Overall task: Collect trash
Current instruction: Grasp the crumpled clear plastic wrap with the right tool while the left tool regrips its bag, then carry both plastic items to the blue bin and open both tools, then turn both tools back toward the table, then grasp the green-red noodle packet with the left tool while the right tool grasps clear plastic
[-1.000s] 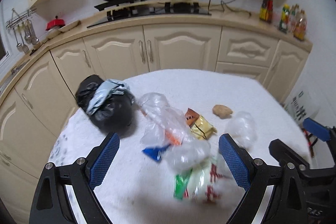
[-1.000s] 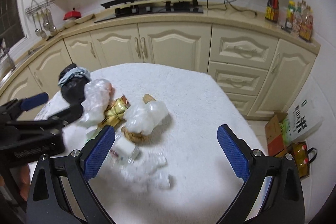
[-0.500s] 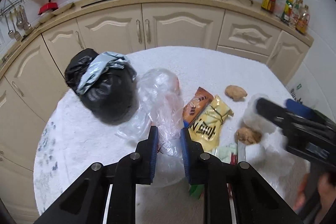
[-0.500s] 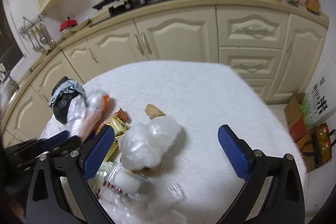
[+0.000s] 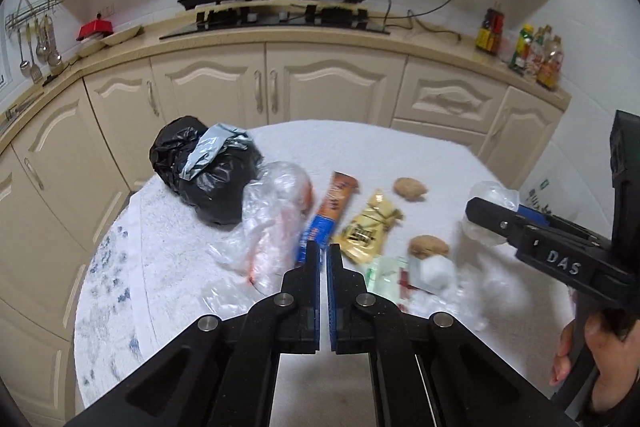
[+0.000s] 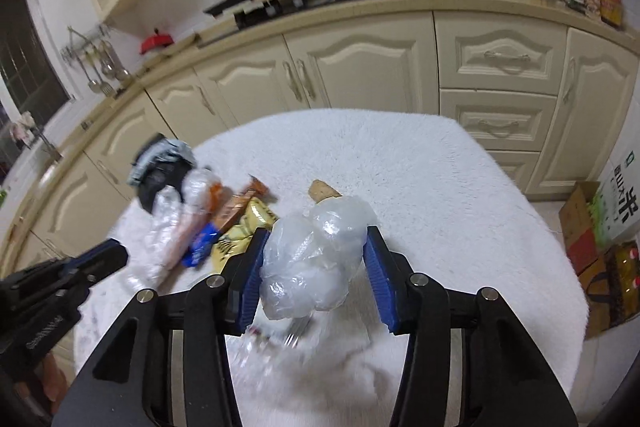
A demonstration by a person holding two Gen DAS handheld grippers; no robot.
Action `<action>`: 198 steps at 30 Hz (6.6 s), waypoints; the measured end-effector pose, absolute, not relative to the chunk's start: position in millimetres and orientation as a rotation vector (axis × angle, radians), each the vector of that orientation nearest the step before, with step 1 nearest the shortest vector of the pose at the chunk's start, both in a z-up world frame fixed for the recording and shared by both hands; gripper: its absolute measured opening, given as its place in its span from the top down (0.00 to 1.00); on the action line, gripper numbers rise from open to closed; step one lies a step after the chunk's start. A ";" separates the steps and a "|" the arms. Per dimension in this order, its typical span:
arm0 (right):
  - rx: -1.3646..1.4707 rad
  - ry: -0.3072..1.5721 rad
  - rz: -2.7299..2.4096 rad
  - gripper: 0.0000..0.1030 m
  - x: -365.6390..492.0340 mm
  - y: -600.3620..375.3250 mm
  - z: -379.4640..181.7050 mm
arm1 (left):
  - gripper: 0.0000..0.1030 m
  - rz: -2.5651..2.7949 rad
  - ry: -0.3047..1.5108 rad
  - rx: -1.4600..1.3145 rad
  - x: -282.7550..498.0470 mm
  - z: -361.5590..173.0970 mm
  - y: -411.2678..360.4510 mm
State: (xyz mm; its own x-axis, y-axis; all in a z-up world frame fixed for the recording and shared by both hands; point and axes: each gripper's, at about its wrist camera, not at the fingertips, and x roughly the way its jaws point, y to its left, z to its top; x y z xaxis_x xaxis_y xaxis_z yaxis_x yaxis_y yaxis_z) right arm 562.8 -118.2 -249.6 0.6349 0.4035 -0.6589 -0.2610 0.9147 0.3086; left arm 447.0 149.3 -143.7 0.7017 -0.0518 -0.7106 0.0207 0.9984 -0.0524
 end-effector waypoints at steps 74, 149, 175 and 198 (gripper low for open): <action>0.281 0.682 0.448 0.53 470.5 -194.3 -233.6 | 0.78 0.035 0.706 -0.009 412.7 -136.7 46.9; 0.367 0.586 -0.099 0.17 393.4 -446.7 -253.0 | 0.22 -0.282 0.541 0.153 367.1 -139.0 -185.5; -0.009 0.840 0.323 0.10 506.0 -118.5 -278.9 | 0.16 0.046 0.768 0.077 325.2 -155.6 141.6; 0.093 0.869 0.381 0.71 523.3 -149.7 -297.9 | 0.16 -0.090 0.973 0.103 481.3 -205.2 64.3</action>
State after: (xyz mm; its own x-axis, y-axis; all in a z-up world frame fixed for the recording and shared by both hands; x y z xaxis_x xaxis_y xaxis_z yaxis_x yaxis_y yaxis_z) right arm 523.3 -149.7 -297.9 0.5829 0.3629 -0.7270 -0.2880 0.9289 0.2328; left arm 481.3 64.3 -205.2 0.5594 -0.0296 -0.8283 0.1224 0.9914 0.0472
